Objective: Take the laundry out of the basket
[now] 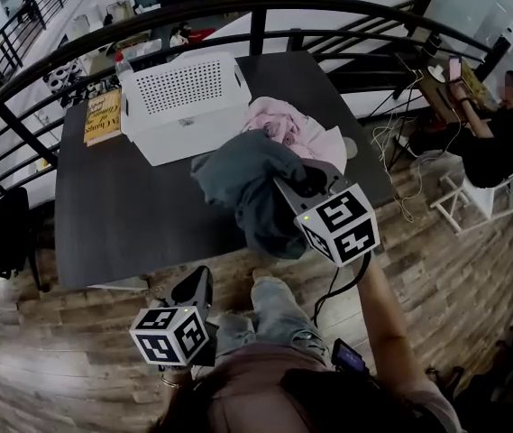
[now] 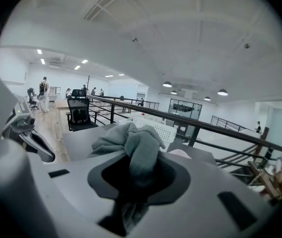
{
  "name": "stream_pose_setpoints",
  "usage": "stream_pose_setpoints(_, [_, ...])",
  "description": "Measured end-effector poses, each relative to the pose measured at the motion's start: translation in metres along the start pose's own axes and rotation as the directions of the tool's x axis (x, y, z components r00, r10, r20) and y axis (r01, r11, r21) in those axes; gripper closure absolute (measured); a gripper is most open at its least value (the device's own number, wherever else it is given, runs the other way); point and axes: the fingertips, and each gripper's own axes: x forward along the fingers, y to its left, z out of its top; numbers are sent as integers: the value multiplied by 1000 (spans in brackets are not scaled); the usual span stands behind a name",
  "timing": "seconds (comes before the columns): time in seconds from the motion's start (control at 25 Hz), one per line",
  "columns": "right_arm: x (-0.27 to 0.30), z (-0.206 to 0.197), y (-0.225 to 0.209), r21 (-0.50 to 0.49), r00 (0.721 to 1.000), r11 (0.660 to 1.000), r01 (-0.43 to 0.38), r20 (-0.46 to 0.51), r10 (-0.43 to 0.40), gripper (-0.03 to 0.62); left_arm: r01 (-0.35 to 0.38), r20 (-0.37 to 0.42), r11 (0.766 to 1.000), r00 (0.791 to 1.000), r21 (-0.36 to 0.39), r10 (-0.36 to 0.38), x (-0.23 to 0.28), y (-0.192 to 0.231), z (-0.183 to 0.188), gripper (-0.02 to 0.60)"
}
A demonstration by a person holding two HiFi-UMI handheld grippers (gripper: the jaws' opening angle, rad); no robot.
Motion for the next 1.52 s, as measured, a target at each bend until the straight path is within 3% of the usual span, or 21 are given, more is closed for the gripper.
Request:
stream_pose_setpoints(0.44, [86,-48,-15,66,986,991,-120,-110,126,499,-91,38,994,995,-67,94,38,13,36,584])
stream_pose_setpoints(1.0, [168,-90,4,106,952,967,-233,-179,249,483,-190,78,975,977,-113,199,59,35,62,584])
stream_pose_setpoints(1.52, [201,-114,16,189,938,958,-218,-230,259,436,-239,126,958,957,-159,260,39,47,67,584])
